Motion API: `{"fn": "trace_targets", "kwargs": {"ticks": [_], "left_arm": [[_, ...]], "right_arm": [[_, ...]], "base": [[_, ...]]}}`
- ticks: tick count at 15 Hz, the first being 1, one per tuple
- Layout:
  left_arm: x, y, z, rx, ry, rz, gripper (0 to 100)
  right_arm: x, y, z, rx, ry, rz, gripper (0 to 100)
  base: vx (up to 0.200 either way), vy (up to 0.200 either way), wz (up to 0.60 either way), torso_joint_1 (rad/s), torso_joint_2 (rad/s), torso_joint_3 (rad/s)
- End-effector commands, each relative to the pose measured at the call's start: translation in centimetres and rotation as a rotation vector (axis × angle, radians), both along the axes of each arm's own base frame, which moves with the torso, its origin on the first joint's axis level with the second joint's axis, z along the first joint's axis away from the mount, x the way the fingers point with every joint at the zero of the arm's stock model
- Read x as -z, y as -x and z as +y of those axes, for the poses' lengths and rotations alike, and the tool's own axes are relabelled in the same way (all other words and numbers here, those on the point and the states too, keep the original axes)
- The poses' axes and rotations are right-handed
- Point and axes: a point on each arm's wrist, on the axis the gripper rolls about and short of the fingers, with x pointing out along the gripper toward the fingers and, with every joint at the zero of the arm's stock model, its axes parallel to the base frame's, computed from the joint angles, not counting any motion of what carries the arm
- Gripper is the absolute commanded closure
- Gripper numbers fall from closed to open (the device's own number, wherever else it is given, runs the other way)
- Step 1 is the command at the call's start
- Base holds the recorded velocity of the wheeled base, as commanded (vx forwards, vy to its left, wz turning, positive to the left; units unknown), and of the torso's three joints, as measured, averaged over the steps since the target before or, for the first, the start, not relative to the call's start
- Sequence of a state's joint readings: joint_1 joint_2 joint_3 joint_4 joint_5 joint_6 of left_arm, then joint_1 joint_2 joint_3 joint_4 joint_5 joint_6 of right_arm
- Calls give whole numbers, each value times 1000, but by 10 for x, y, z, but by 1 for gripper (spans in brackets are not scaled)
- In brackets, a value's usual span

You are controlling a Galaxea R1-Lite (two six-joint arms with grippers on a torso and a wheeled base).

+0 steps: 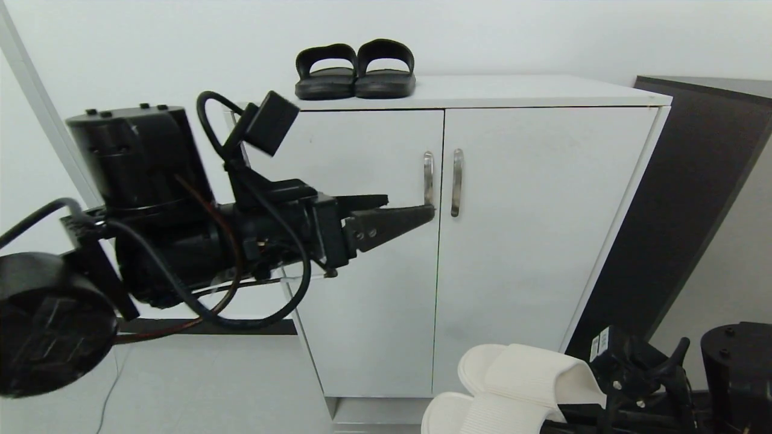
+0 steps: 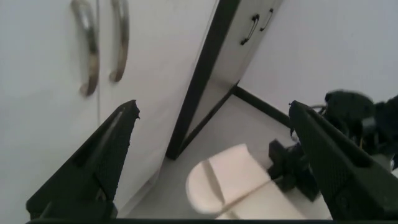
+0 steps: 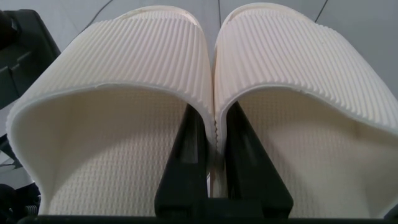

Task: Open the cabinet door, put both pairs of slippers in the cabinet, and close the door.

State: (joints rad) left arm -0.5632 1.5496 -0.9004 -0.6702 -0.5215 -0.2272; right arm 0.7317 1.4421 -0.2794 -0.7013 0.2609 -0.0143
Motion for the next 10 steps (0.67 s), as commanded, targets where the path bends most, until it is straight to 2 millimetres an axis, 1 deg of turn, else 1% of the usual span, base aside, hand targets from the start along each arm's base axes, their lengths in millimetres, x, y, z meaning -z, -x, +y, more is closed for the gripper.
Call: {"fn": "trace_targets", "kwargs": {"ticks": [1,5,8,10], "left_arm": [[3,-25,-30,39,14,39,0],[3,-57,-66,75,61,95,0],[-3,-74,-77,80,74,133,0],[1,-85,-80,68,76,139,0]], "right_arm": [[0,1,1,-8,0,-2,100],[3,4,1,-19,11,11,100],[4,4,1,-20,13,13,100],[5,4,2,-22,20,15,100]], "base": [[0,0,0,0,0,0],[0,0,0,0,0,0],[0,0,0,0,0,0],[0,0,0,0,0,0]]}}
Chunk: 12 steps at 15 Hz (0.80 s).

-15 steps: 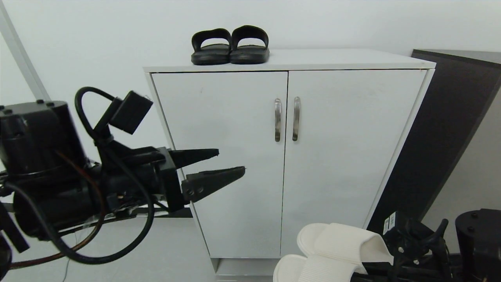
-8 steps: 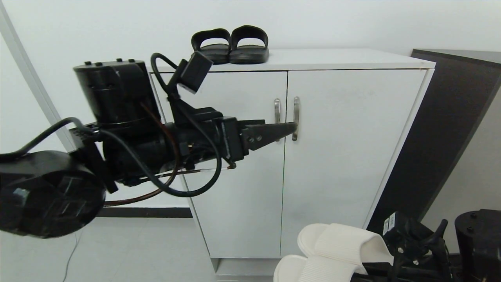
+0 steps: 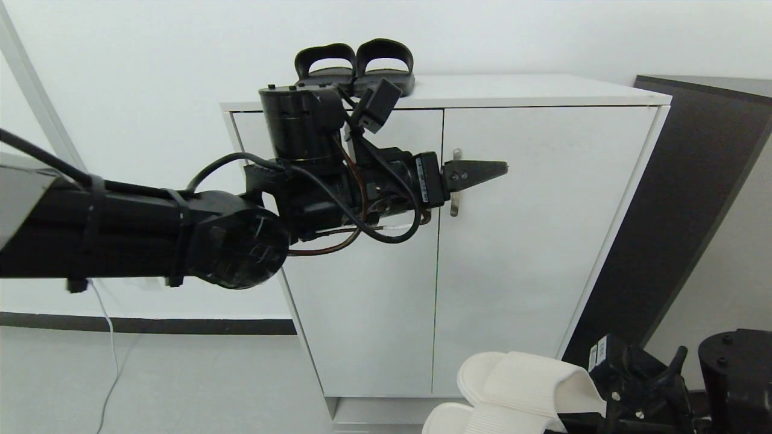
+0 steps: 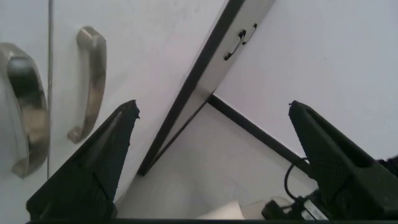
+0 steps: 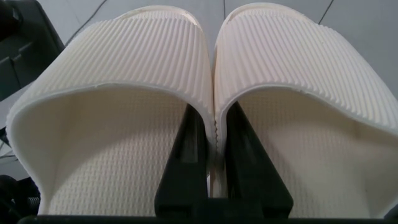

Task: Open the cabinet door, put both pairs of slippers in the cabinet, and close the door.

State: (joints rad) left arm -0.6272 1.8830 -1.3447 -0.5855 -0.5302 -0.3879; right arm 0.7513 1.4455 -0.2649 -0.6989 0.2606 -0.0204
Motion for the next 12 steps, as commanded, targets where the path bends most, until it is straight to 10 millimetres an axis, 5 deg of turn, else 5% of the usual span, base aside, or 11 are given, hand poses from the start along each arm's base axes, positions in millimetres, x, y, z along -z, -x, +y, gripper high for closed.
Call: {"fn": "trace_targets", "kwargs": {"ticks": [1,6,12], "left_arm": [[10,-15,-5,-13,-10,16,0],[12,-19,3,-47,-14,15,0],[23,-24,-12,-141,-26,30,0]], "right_arm": [[3,0,0,-3,12,6,100],[5,-2,2,-3,20,15,100],[8,0,0,-6,28,21,100]], "base": [[0,0,0,0,0,0],[0,0,0,0,0,0],[0,0,0,0,0,0]]}}
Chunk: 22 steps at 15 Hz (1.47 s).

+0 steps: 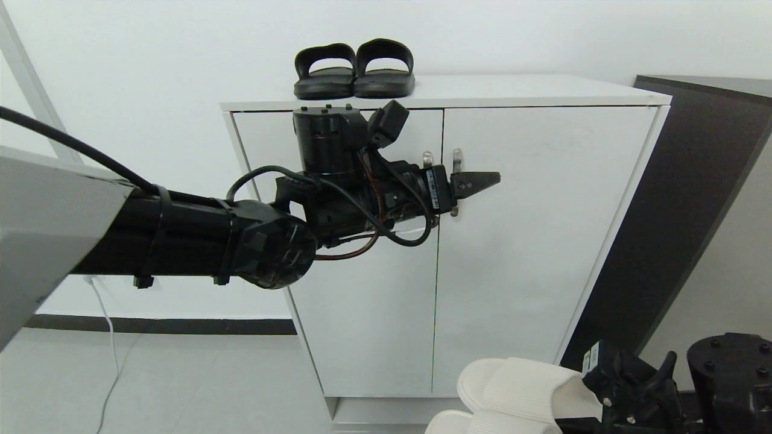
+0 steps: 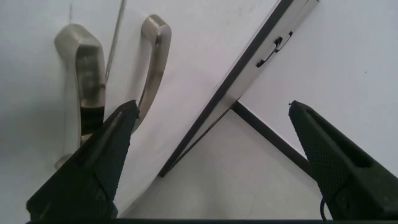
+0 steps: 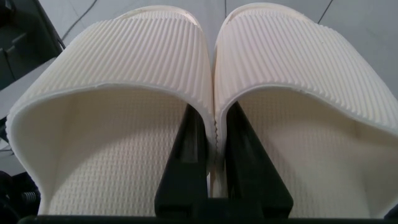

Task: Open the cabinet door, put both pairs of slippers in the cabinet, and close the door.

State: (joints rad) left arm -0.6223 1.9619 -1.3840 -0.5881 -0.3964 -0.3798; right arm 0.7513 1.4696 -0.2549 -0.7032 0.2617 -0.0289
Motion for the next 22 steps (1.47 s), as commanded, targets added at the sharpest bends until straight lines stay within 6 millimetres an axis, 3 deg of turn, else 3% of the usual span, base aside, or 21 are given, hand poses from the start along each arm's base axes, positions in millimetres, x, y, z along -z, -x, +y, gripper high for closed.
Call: {"fn": "trace_targets", "kwargs": {"ticks": [1,8,9,15,22], "left_arm": [[5,-6,-4,-17,-3,5,0],[7,-16,-9,-32,4,3,0],[7,-16,-9,-34,3,4,100],[7,1,3,-32,-14,20,100],[6,52,13,31,-1,3,100]], "right_arm": [[3,1,-1,-6,11,3,100],[4,2,-1,-15,22,-7,100],[4,2,-2,-15,23,-6,100],[5,3,-2,-19,28,-3,100],[12,19,-3,-88,26,-7,100]], "base": [[0,0,0,0,0,0],[0,0,0,0,0,0],[0,0,0,0,0,0],[0,0,0,0,0,0],[0,0,0,0,0,0]]}}
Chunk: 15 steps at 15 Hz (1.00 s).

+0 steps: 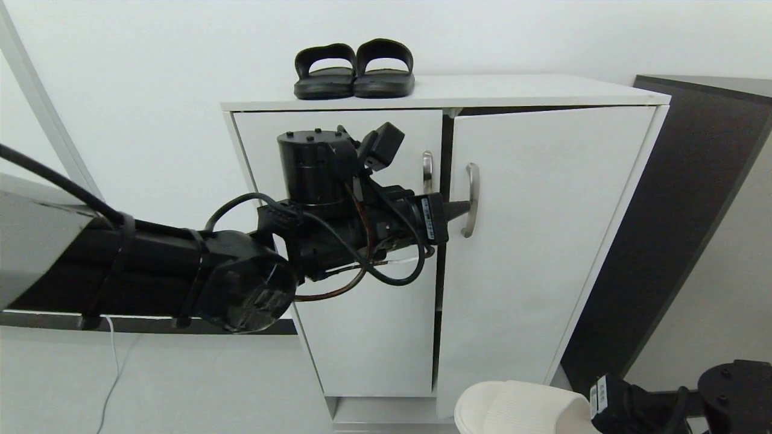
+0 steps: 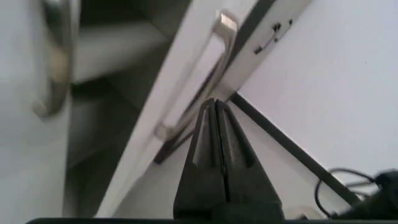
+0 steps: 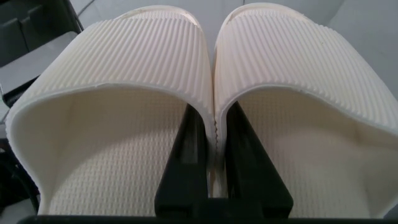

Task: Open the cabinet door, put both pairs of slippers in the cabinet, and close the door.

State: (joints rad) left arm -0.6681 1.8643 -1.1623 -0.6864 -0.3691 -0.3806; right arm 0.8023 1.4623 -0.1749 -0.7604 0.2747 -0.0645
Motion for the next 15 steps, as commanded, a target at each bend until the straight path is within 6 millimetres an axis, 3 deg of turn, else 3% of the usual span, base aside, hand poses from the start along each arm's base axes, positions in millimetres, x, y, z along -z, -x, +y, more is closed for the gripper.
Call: {"fn": "trace_targets", "kwargs": {"ticks": [1,5,10,15], "left_arm": [[-10,27,13,24,11,-12,100],[-6,21,32,-29,13,-10,100],[25,-34,19,-94,38,-31,100],[25,-54,4,-84,65,-42,100]], "right_arm": [[3,4,-2,-15,14,3,100],[4,4,-1,-23,21,-5,100],[5,4,-1,-26,26,1,100],[8,5,-1,-26,38,12,100]], "base": [[0,0,0,0,0,0],[0,0,0,0,0,0],[0,0,0,0,0,0],[0,0,0,0,0,0]]}}
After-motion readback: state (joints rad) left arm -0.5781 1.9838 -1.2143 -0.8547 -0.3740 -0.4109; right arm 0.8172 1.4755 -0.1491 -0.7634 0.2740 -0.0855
